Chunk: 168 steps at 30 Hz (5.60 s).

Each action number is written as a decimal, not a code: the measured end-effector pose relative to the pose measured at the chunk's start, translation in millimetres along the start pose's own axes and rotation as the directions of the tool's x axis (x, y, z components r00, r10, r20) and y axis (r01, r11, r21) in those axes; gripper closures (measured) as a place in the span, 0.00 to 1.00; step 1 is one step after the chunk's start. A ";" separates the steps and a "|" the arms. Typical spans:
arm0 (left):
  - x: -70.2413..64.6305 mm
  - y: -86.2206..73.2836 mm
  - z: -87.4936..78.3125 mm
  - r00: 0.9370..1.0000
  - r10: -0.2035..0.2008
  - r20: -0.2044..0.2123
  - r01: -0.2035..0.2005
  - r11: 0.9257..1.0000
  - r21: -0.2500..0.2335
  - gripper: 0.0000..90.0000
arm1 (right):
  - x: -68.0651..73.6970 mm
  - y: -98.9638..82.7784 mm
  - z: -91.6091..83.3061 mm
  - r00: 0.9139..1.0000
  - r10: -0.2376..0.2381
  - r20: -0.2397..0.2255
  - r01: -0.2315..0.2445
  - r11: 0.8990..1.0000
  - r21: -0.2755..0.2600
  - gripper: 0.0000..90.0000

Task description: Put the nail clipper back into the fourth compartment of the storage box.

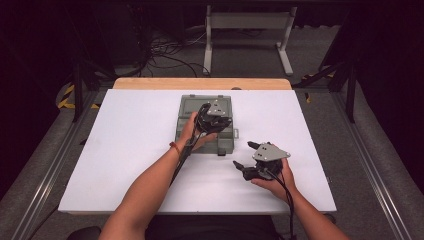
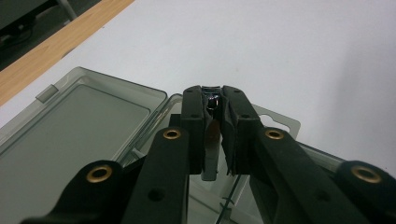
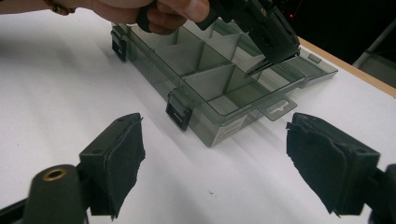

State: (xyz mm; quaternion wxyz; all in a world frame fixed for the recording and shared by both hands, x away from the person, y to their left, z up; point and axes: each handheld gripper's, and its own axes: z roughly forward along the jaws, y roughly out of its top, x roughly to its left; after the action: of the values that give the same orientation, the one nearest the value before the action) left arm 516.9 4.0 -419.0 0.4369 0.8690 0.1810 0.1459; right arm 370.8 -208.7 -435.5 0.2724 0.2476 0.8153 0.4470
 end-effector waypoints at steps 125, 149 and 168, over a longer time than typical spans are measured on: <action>-12.8 -166.4 -169.3 0.992 -0.024 -0.127 0.024 1.000 -0.001 1.00 | -19.6 2.7 17.2 0.999 0.043 -0.016 -0.042 0.996 0.077 1.00; 59.9 -110.5 -130.4 0.977 -0.077 -0.198 0.082 0.997 0.014 1.00 | -74.5 40.2 56.8 0.999 0.042 0.032 -0.046 0.992 0.120 1.00; 99.5 -93.8 -93.0 0.962 -0.119 -0.247 0.136 0.989 0.054 1.00 | -112.2 54.6 105.7 0.992 0.098 0.076 -0.112 0.971 0.209 1.00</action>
State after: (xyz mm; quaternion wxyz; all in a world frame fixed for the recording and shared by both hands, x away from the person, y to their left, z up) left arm 549.8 165.5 -432.2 0.3892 0.8458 0.2936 0.2165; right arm 531.7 -192.4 -411.1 0.2467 0.3324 0.8350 0.3625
